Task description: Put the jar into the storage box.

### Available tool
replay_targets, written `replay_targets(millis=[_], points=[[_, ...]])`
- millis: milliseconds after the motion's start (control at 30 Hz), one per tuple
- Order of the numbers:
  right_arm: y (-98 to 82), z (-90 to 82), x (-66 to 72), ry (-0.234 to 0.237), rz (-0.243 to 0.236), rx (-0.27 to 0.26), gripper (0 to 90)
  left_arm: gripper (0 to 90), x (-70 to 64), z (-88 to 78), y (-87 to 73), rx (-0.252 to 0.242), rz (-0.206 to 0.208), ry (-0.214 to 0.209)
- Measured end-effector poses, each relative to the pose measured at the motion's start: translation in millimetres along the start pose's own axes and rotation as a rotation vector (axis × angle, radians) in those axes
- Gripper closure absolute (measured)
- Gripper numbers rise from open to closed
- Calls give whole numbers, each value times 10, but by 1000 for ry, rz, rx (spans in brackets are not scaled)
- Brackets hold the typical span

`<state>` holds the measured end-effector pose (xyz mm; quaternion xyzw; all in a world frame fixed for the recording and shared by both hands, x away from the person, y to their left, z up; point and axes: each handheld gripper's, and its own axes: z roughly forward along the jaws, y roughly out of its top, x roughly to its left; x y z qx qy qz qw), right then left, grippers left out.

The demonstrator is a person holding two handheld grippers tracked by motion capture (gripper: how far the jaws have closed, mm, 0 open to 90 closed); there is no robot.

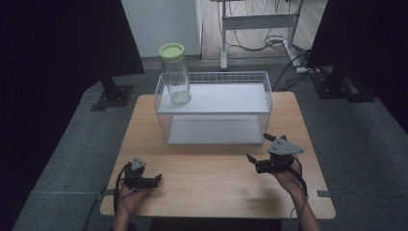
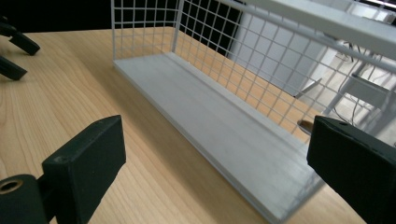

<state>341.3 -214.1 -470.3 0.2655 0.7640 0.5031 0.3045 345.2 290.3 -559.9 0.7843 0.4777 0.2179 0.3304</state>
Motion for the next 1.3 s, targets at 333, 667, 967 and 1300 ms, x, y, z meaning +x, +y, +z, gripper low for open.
replay_targets(millis=[333, 667, 967, 1300], points=[[-294, -132, 8, -37, 56, 29, 45, 29, -1, 0, 0, 0, -1, 1], [-637, -230, 43, -63, 120, 88, 46, 28, -2, 0, 0, 0, -1, 1], [-910, -224, 68, -91, 204, 207, 51, 29, -3, 0, -1, 0, -2, 2], [-1051, -180, 54, -98, 287, 323, 79, 28, -2, 0, -1, 0, -2, 2]])
